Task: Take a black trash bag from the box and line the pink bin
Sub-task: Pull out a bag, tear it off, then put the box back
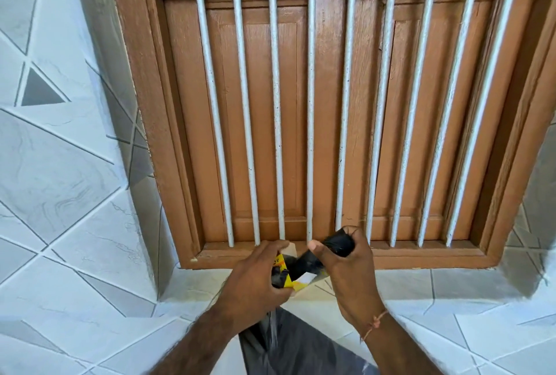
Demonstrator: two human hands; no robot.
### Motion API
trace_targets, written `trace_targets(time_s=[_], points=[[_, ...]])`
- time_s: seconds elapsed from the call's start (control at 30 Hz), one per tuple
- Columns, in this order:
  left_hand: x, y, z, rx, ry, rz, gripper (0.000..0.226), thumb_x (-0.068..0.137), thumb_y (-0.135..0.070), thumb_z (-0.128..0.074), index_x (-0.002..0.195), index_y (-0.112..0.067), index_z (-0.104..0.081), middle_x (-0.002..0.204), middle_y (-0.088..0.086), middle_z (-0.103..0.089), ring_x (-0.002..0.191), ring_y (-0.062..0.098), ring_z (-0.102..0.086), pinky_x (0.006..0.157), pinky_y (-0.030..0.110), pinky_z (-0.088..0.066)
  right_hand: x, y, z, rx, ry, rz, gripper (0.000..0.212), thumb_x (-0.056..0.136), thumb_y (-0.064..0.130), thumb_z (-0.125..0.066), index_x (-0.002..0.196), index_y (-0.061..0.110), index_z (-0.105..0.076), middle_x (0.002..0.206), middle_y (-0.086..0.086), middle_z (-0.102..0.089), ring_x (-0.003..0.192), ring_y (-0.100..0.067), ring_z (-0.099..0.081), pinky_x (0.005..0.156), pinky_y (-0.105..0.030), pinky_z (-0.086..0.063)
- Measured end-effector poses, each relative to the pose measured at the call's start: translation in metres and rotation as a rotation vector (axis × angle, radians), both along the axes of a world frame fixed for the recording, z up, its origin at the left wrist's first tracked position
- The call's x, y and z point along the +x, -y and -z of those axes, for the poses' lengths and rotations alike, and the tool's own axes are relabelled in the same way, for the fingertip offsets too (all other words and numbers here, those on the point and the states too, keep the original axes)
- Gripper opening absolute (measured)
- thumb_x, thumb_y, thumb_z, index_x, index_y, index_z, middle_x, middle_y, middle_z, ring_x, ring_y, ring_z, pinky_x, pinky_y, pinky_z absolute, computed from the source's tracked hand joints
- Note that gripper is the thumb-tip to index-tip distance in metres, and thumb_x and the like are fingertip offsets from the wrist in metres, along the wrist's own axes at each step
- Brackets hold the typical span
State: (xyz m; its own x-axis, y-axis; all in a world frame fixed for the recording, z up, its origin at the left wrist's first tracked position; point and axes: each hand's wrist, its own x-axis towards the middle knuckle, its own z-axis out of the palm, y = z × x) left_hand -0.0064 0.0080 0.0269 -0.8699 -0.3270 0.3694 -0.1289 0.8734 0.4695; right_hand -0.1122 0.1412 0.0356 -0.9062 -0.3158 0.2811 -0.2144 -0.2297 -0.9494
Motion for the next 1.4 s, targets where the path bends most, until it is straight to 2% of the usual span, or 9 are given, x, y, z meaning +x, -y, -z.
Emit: trace_targets(time_s=[0.1,0.17,0.27,0.33,0.43,0.5,0.7,1.17,1.4], points=[[0.002,-0.007,-0.006,-0.016,-0.033,0.012,0.076,0.073,-0.046,-0.075,0.136,-0.043,-0.033,0.132,-0.019,-0.046,0.111,0.002,-0.051,0.094,0.016,-0.044,0.01,0.001,0.006,0.227,-0.224,-0.001,0.039,0.077,0.031,-0.078,0.101,0.022,-0.05,0.085,0.001,-0.057,0.08,-0.016,-0.058,0.066,-0.015,-0.053],[0.001,-0.009,-0.008,-0.008,-0.065,0.024,0.075,0.073,-0.045,-0.075,0.135,-0.043,-0.032,0.13,-0.019,-0.048,0.109,0.0,-0.051,0.093,0.017,-0.047,0.012,-0.001,0.014,0.45,-0.497,0.017,0.04,0.086,0.065,-0.045,0.117,0.04,-0.048,0.118,0.009,-0.058,0.115,-0.014,-0.053,0.095,-0.027,-0.047],[0.001,-0.007,-0.007,0.043,-0.097,0.03,0.073,0.072,-0.045,-0.074,0.132,-0.048,-0.033,0.131,-0.022,-0.049,0.105,-0.005,-0.047,0.089,0.009,-0.04,0.01,-0.004,0.028,0.708,-0.688,-0.053,0.078,0.076,0.082,0.006,0.145,0.054,-0.018,0.16,0.02,-0.002,0.149,-0.006,0.007,0.117,-0.039,-0.005],[0.002,-0.006,-0.006,0.123,-0.107,0.022,0.077,0.07,-0.042,-0.078,0.13,-0.053,-0.031,0.132,-0.023,-0.049,0.108,-0.005,-0.048,0.092,0.01,-0.04,0.011,-0.005,0.029,0.632,-0.626,-0.015,0.076,0.08,0.081,-0.008,0.149,0.05,-0.007,0.159,0.024,0.004,0.148,-0.001,0.007,0.117,-0.032,-0.004],[0.002,-0.006,-0.004,0.261,-0.105,0.013,0.091,0.065,-0.039,-0.084,0.134,-0.055,-0.027,0.124,-0.023,-0.051,0.115,0.002,-0.052,0.1,0.024,-0.048,0.013,-0.004,0.023,0.365,-0.293,0.091,0.066,0.081,0.047,-0.067,0.139,0.036,-0.036,0.136,0.019,-0.043,0.127,-0.007,-0.044,0.098,-0.019,-0.039],[0.002,-0.009,-0.004,0.222,-0.084,0.026,0.082,0.066,-0.04,-0.083,0.128,-0.055,-0.032,0.122,-0.025,-0.05,0.113,0.003,-0.053,0.098,0.023,-0.049,0.012,-0.002,0.022,0.251,-0.132,0.024,0.049,0.075,0.022,-0.081,0.113,0.036,-0.054,0.108,0.016,-0.062,0.1,-0.01,-0.061,0.08,-0.023,-0.053],[0.0,-0.011,0.001,0.141,-0.142,0.055,0.044,0.072,-0.038,-0.076,0.107,-0.043,-0.05,0.106,-0.018,-0.054,0.095,0.001,-0.056,0.082,0.028,-0.053,0.02,-0.001,0.028,0.316,-0.407,0.04,0.024,0.078,0.015,-0.074,0.091,0.032,-0.064,0.091,0.01,-0.068,0.088,-0.009,-0.064,0.074,-0.024,-0.056],[0.01,-0.015,0.008,0.213,-0.183,-0.185,0.074,0.07,-0.051,-0.077,0.134,-0.045,-0.04,0.132,-0.024,-0.054,0.113,0.002,-0.056,0.098,0.024,-0.049,0.015,0.003,0.021,0.183,-0.23,0.205,0.017,0.087,0.016,-0.068,0.086,0.03,-0.059,0.092,0.007,-0.064,0.085,-0.018,-0.066,0.07,-0.039,-0.062],[0.023,-0.007,0.024,0.515,-0.225,-0.241,0.026,0.078,-0.039,-0.075,0.101,-0.044,-0.064,0.086,-0.035,-0.07,0.083,-0.015,-0.062,0.076,0.021,-0.051,0.005,-0.003,0.021,0.101,-0.053,0.144,0.005,0.093,0.016,-0.059,0.088,0.017,-0.059,0.085,0.001,-0.066,0.078,-0.022,-0.069,0.063,-0.042,-0.063]])
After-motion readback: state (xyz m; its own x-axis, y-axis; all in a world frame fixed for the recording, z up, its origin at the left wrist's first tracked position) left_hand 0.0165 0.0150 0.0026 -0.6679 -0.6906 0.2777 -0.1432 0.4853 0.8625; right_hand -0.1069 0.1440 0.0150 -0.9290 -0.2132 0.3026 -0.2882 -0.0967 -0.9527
